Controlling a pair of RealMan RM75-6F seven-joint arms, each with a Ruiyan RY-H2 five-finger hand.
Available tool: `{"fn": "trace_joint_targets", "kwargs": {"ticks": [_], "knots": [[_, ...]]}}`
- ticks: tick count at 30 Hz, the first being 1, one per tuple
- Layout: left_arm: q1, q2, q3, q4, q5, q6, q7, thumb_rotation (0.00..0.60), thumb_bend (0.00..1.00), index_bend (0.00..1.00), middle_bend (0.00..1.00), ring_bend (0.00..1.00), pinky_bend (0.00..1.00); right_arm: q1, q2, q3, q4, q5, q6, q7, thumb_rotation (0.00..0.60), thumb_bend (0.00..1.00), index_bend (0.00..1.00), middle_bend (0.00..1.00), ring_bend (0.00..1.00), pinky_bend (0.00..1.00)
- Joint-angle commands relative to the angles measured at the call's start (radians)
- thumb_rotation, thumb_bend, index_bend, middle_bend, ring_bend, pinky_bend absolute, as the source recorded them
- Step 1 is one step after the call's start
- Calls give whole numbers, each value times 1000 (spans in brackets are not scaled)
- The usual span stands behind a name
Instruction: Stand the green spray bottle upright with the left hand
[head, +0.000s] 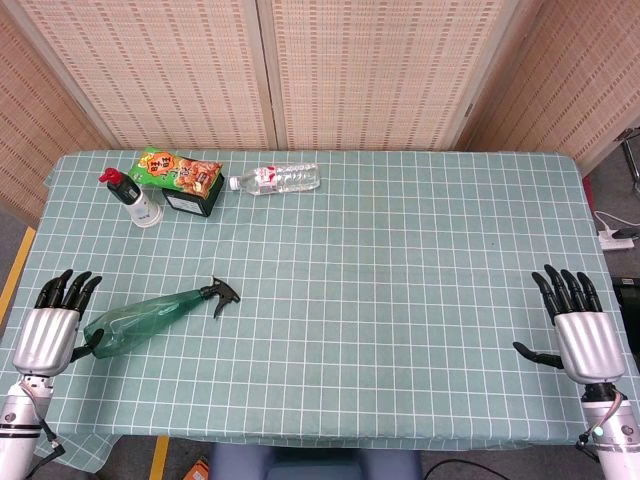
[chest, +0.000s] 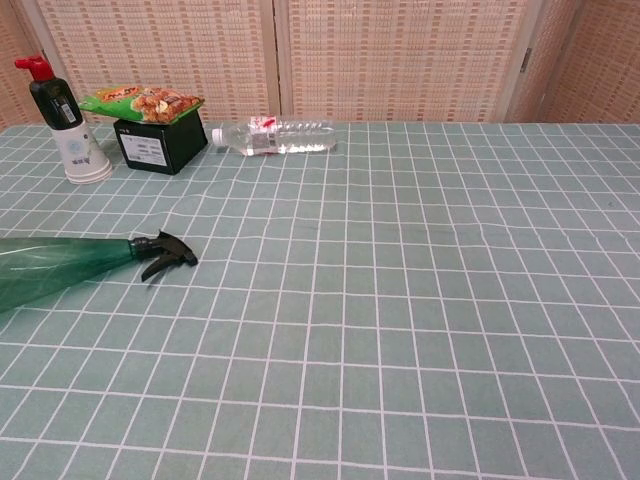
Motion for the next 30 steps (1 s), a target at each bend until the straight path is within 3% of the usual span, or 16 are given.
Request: {"fn": "trace_joint_targets", "kwargs": {"ticks": [1,12,15,18,20,24,27,30], "knots": [[1,1,1,-3,-2,0,-12,600,254,117,79,0,111,0,0,0,-1,0,1,-2,600,0,0,0,0,0],[-3,2,8,2,1,-16,-48,600,254,103,80,0,112,1,1,2,-5,3,0,0,600,0,0,0,0,0],[-6,0,6,-6,2,-13,-31,600,254,108,96,72,216,-1,1,1,-9,7,-2,-2,600,0,0,0,0,0],[-17,10,1,-60,2,-19,15,600,250,136,180,160,310,2,0,5,-9,14,-6,-8,600,0,0,0,0,0],[-33,22,-12,-123,-21,-37,93,600,244,150,233,187,321,6,0,8,-12,16,-11,-12,600,0,0,0,0,0],[-90,43,-60,-360,-230,-96,449,600,243,159,240,184,290,14,-1,8,-20,14,-19,-28,600,0,0,0,0,0],[-143,-10,-96,-474,-411,-54,712,600,244,154,196,161,252,15,2,5,-24,16,-25,-30,600,0,0,0,0,0],[-193,-89,-121,-506,-531,6,863,600,243,139,172,139,214,14,9,1,-25,18,-32,-25,600,0,0,0,0,0]]}}
